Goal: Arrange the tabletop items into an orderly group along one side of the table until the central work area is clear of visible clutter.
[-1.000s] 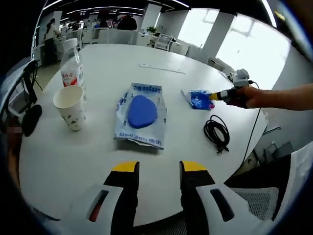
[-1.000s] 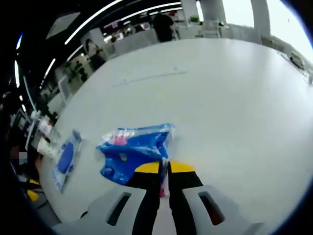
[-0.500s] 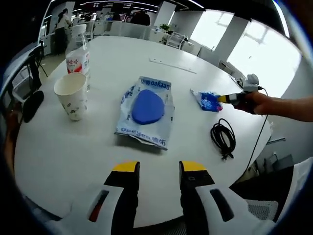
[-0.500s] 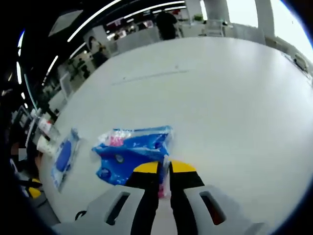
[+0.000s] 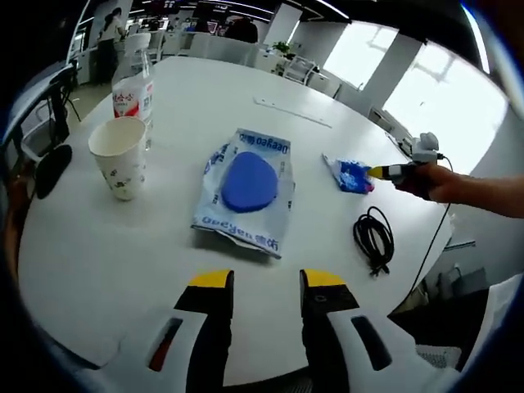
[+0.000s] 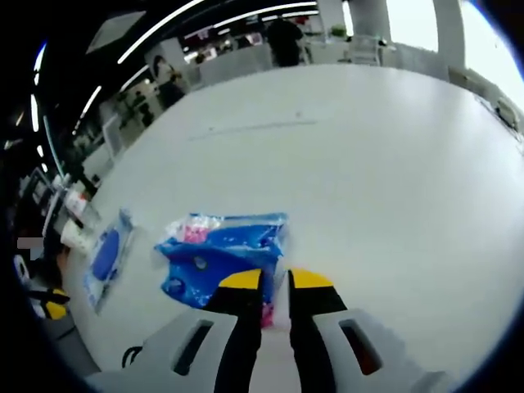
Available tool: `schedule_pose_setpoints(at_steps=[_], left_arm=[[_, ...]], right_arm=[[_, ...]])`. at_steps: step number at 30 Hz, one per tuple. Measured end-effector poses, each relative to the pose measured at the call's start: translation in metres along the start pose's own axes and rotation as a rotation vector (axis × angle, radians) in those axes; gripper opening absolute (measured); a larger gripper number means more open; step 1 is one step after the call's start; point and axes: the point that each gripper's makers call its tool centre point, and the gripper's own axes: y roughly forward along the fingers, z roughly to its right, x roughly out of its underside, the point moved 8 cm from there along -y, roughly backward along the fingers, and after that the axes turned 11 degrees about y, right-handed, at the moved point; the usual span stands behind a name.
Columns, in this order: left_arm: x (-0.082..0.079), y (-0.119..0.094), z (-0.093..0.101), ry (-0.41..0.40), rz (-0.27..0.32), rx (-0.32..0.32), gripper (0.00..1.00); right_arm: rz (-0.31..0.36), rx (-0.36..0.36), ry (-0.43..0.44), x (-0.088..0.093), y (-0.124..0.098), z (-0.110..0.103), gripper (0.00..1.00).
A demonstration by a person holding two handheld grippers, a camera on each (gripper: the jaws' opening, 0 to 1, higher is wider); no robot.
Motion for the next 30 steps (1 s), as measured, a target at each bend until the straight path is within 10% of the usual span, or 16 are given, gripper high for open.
schedule_pose_setpoints(at_steps=[16, 30], left_arm=[[-0.006, 0.007, -0.027, -0.064, -0.005, 0.009, 0.3], [-0.007, 0.022, -0.024, -0.116, -0.009, 0.0, 0.28]], right_arm=[[0.039, 0.015, -0.053, -0.018, -0.011, -0.005, 0.09], [0.024, -0.059, -0.289, -0.034, 0.005, -0.057, 0.09]])
